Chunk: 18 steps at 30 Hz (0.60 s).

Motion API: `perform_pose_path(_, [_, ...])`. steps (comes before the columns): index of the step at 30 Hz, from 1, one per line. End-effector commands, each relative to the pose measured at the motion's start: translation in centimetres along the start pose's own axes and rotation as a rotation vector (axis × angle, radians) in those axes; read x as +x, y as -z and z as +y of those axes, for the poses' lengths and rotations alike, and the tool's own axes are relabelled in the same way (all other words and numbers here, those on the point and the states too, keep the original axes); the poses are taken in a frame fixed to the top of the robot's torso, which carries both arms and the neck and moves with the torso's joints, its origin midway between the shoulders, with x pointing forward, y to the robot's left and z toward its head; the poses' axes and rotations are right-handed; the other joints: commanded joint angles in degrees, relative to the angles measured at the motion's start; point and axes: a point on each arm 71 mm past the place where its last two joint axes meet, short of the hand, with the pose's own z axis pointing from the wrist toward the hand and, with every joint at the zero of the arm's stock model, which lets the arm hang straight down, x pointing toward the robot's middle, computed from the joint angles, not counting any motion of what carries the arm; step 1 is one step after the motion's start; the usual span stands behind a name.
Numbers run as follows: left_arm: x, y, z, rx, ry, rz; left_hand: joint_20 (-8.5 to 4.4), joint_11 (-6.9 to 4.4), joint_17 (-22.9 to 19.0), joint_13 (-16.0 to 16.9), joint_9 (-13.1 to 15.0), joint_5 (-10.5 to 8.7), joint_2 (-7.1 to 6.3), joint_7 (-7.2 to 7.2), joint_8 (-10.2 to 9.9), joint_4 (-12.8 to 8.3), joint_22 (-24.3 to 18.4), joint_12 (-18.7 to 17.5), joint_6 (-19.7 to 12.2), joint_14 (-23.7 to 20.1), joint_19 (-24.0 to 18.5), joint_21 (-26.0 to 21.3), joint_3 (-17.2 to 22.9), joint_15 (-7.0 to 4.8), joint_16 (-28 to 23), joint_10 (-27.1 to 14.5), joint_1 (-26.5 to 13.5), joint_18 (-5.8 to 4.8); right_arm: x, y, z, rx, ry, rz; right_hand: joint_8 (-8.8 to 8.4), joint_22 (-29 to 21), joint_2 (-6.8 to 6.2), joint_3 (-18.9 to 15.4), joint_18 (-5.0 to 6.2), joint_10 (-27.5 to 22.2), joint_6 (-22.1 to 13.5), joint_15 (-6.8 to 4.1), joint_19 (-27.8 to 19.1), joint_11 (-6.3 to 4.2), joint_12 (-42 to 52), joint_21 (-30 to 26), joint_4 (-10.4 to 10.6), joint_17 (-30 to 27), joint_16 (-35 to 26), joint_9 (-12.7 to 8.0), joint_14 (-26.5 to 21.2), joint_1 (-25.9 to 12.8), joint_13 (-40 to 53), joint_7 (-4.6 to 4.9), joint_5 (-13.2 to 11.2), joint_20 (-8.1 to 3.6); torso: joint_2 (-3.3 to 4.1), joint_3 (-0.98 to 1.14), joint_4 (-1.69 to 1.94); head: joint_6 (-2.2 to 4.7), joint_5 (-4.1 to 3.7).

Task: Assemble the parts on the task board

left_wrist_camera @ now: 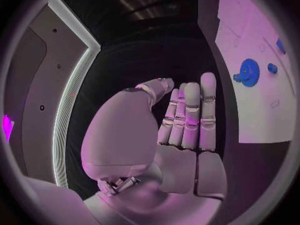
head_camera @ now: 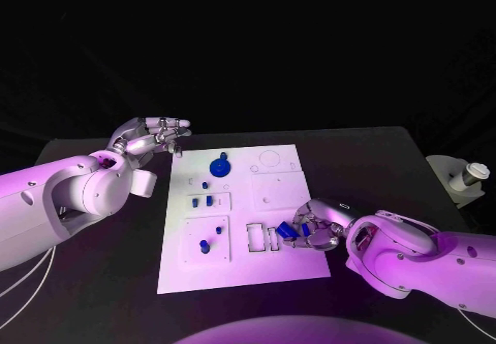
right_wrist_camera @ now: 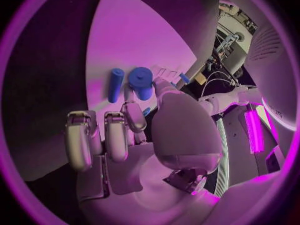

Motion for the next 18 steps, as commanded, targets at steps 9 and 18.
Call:
perform_pose_path(9, [0.2, 0.05, -0.06, 0.0, 0.012, 0.022, 0.29, -0.09, -0.1, 0.1, -0.1, 0.24, 0.39, -0.01, -0.2, -0.1, -0.1, 0.3, -0.3, 0.0, 0.2, -0.3, -0.1, 0.36, 0.1, -0.3, 0.1, 0.39, 0.89, -0.41, 0.03, 0.031, 0.061, 0.003, 0.9, 14.4, 1.51, -0.8, -0.76, 1.1, 1.2, -0.59, 5.2, -0.51, 0.8, 1.1, -0.2, 5.4, 0.5, 0.1, 4.2, 1.4, 1.1, -0.4, 0.9, -0.11, -0.01, -0.07, 0.04, 0.07, 0.52])
perform_pose_path(18, [0.12, 0.09, -0.05, -0.001, 0.012, 0.019, 0.3, -0.06, -0.1, 0.1, -0.1, 0.23, 0.41, 0.02, -0.2, 0.0, -0.1, 0.4, -0.3, 0.0, 0.2, -0.3, -0.1, 0.37, 0.1, -0.4, 0.1, 0.38, 0.24, 0.08, 0.55, 0.01, -0.013, -0.092, 1.94, 14.7, 4.35, 0.7, -0.99, 3.0, 3.5, -1.36, 5.6, -1.46, 3.1, 2.1, -0.2, 6.1, 0.7, 0.1, 4.4, 4.3, 3.6, -1.47, 1.6, -0.75, -0.02, -0.01, -0.05, 0.14, 0.83])
